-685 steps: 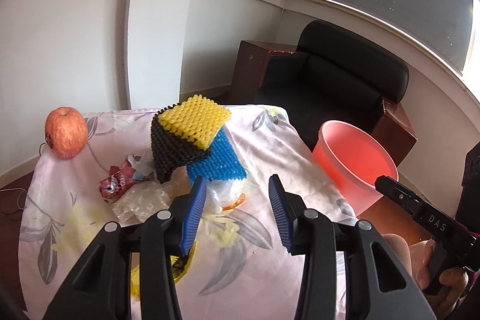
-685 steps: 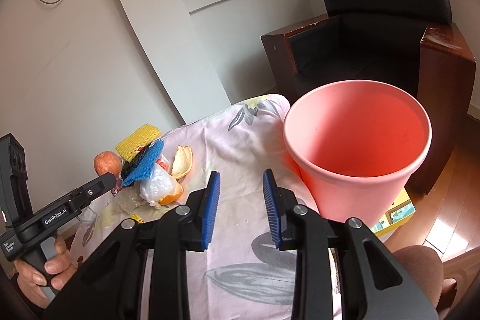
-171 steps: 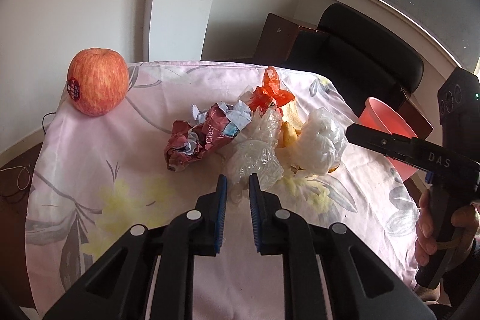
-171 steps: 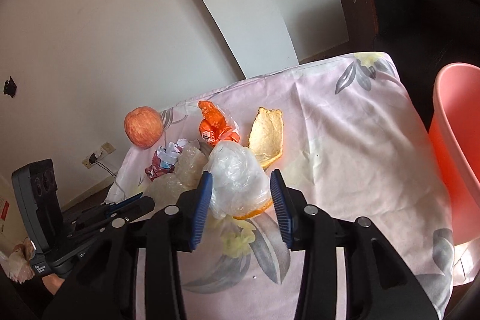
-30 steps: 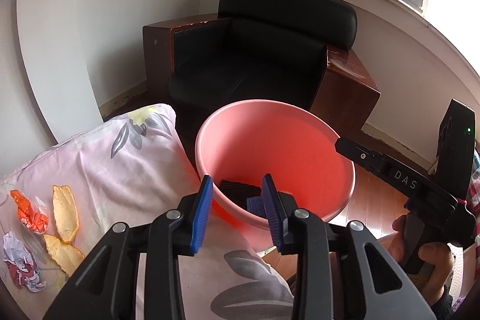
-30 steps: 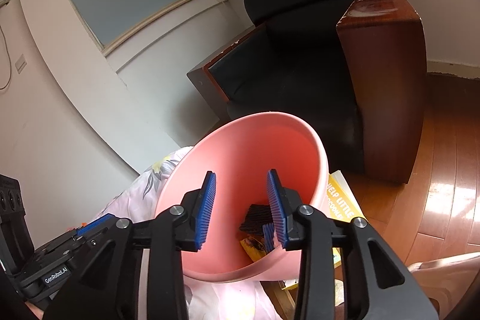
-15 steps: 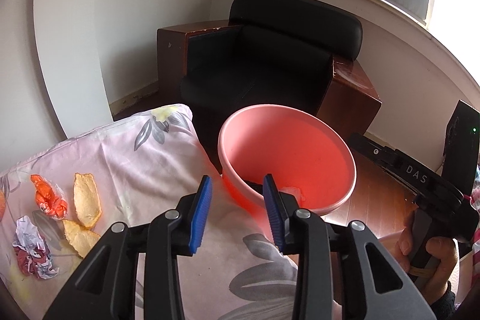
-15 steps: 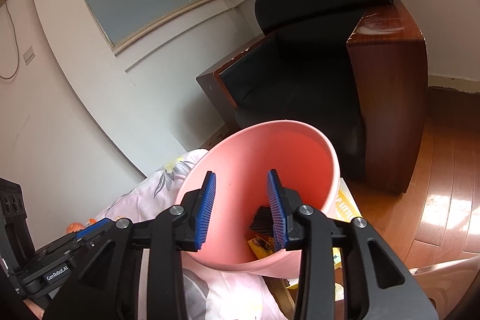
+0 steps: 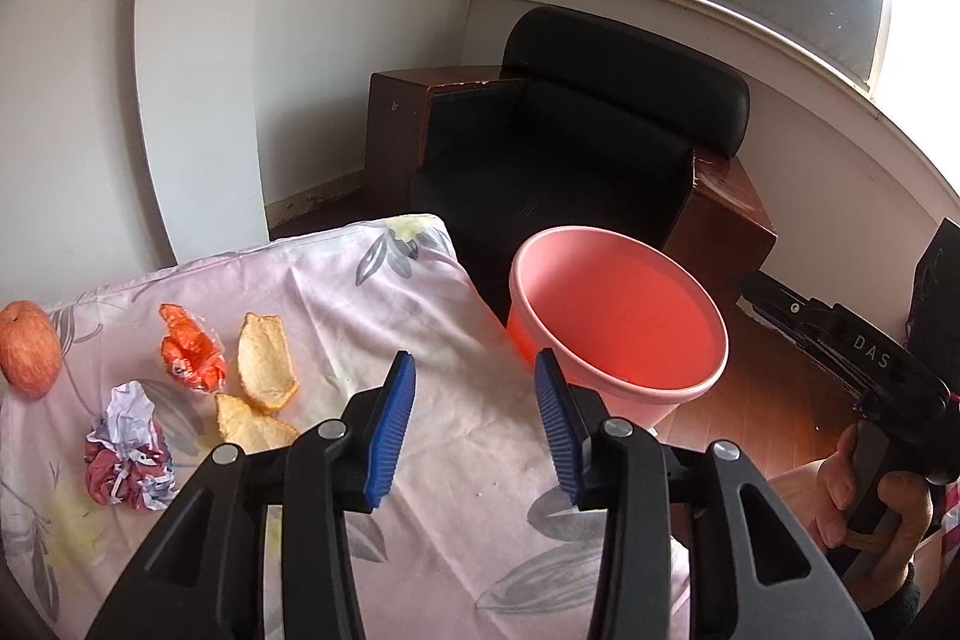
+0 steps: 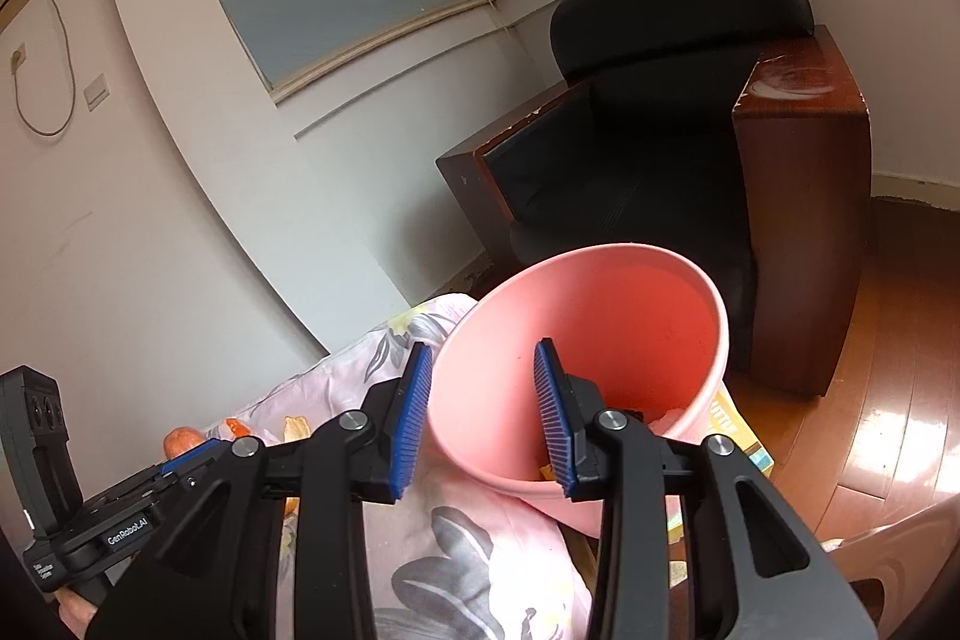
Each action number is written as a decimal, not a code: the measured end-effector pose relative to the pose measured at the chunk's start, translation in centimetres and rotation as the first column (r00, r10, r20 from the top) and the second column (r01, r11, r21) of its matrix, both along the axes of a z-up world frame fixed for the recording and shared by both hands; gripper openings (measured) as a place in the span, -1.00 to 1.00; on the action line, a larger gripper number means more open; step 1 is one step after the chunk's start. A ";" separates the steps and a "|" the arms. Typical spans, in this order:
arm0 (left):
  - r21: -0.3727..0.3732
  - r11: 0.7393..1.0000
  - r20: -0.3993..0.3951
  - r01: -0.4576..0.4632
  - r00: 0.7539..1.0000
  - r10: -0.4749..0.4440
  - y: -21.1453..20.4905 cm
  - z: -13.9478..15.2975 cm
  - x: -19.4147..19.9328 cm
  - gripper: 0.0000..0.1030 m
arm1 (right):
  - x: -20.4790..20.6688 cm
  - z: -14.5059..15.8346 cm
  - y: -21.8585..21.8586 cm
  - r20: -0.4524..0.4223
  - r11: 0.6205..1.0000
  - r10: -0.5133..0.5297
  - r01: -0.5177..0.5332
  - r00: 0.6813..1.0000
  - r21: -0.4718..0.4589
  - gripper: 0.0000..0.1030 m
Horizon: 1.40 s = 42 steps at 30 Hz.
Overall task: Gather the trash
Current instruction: 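Move both tools back toward the wrapper and orange peels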
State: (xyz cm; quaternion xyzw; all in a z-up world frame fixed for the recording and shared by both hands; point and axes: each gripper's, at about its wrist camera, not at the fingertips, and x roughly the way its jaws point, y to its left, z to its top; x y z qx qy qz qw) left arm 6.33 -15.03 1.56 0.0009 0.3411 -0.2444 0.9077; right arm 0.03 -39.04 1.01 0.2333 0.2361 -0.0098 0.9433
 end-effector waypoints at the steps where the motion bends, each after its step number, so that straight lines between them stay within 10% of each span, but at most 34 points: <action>1: -0.001 1.000 0.002 -0.006 1.000 0.006 0.4 0.1 -0.2 -0.21 | -0.1 0.1 0.4 0.000 1.000 0.008 -0.008 1.000 0.001 -0.30; 42: -0.048 0.982 0.004 -0.183 0.983 0.183 13.1 -1.1 -3.0 -0.08 | -1.0 -1.1 9.6 -0.064 0.981 0.194 -0.194 0.979 0.001 -0.30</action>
